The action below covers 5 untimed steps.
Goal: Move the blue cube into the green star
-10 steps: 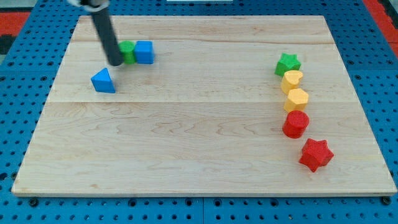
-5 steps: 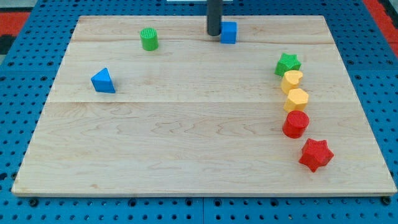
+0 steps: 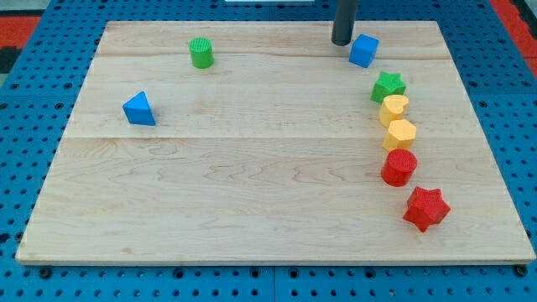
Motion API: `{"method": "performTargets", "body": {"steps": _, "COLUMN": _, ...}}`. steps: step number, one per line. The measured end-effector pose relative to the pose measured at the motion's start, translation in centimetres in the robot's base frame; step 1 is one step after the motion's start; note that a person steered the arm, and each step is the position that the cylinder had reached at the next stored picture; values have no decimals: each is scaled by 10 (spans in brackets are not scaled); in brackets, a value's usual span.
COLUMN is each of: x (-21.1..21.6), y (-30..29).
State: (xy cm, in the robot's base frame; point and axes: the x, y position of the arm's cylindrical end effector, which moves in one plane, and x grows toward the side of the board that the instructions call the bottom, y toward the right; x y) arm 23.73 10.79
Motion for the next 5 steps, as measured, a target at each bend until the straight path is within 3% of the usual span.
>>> {"method": "performTargets", "body": {"steps": 1, "x": -5, "y": -1}}
{"method": "performTargets", "body": {"steps": 3, "x": 24, "y": 63}}
{"method": "performTargets", "body": {"steps": 4, "x": 42, "y": 68}}
{"method": "performTargets", "body": {"steps": 5, "x": 26, "y": 81}}
